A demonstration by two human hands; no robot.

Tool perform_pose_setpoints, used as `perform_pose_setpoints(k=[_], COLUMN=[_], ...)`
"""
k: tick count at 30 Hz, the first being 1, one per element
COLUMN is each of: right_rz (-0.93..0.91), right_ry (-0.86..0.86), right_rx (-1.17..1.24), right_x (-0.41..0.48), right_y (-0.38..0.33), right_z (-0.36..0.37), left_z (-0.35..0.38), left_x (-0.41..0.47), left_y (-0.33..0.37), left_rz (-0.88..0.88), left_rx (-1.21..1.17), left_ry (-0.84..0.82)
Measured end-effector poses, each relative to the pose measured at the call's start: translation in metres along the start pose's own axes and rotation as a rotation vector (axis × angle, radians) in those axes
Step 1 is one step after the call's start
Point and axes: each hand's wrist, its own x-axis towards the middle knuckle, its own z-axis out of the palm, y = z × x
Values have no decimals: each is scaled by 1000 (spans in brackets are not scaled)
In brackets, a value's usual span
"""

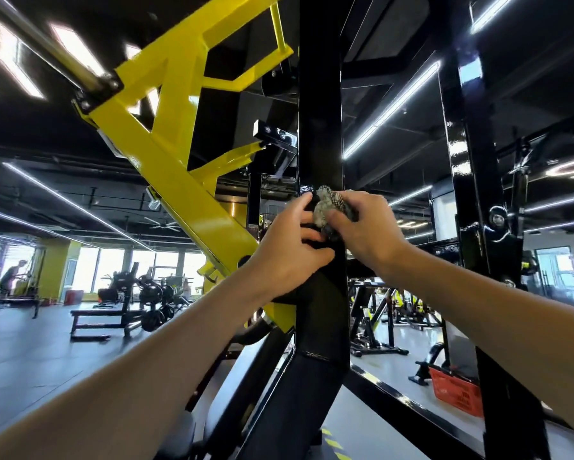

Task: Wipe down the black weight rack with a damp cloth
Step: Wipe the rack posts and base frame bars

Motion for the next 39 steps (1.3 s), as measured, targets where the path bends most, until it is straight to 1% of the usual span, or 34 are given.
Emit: perform_pose_setpoints(k=[1, 3, 4, 6, 8, 10, 12, 14, 15, 16, 17, 19, 20, 21, 23, 24, 25, 26, 28, 29, 32, 33, 34, 35, 36, 37, 38, 39], right_rz=[-16, -107, -185, -342, -428, -449, -563, -714, -770, -790, -768, -609, -574, -599, -732, -761, -753, -716, -592, -605, -827, -863, -846, -783, -684, -613, -631, -723], right_ry=[49, 126, 130, 84, 33, 45, 24, -63, -90, -85, -41, 45, 40, -6, -128, -154, -125, -49, 77, 71, -95, -132, -114, -40, 40, 91, 82, 17], right_rx=[-78, -247, -326, -491, -665, -771, -856, -923, -940, -949, -931, -866, -850, -849, -880, -877, -867, -860, -848, -851, -877, -899, -907, -892, -858, -832, -829, -842], right_x=[9, 26, 35, 52, 67, 67, 51, 34, 33, 38, 46, 53, 51, 46, 37, 36, 41, 48, 51, 44, 18, 18, 24, 30, 32, 30, 24, 16], right_y=[4, 9, 9, 11, 21, 33, 46, 57, 59, 58, 56, 48, 45, 44, 47, 46, 45, 44, 40, 42, 63, 68, 70, 69, 67, 65, 65, 69], right_z=[-1, -3, -3, 2, 11, 24, 34, 35, 31, 27, 25, 28, 33, 38, 40, 36, 32, 30, 31, 35, 34, 27, 20, 17, 16, 20, 26, 31], left_z=[-3, -8, -10, -8, -2, 2, 3, 3, 4, 5, 5, 4, 4, 4, 5, 5, 6, 6, 5, 5, 5, 5, 5, 5, 5, 5, 5, 5], left_x=[3, 8, 12, 17, 20, 21, 21, 21, 21, 21, 21, 21, 20, 19, 17, 16, 16, 16, 15, 15, 15, 15, 15, 15, 15, 15, 15, 14], left_y=[-6, -21, -29, -41, -49, -58, -65, -69, -69, -69, -69, -69, -69, -70, -70, -69, -69, -69, -69, -70, -70, -70, -70, -69, -69, -70, -70, -71], left_rz=[-27, -75, -98, -114, -70, -29, -11, 7, 14, 19, 23, 24, 24, 29, 37, 34, 33, 33, 31, 34, 43, 38, 37, 42, 47, 50, 54, 56], left_rx=[42, 253, 411, 719, 874, 945, 972, 971, 968, 966, 964, 946, 936, 931, 928, 921, 912, 903, 883, 874, 867, 870, 870, 868, 862, 858, 862, 875], left_ry=[-1, 22, 2, -72, -88, -48, 1, 40, 51, 61, 66, 66, 70, 78, 93, 94, 95, 93, 86, 89, 95, 94, 93, 94, 93, 94, 93, 86])
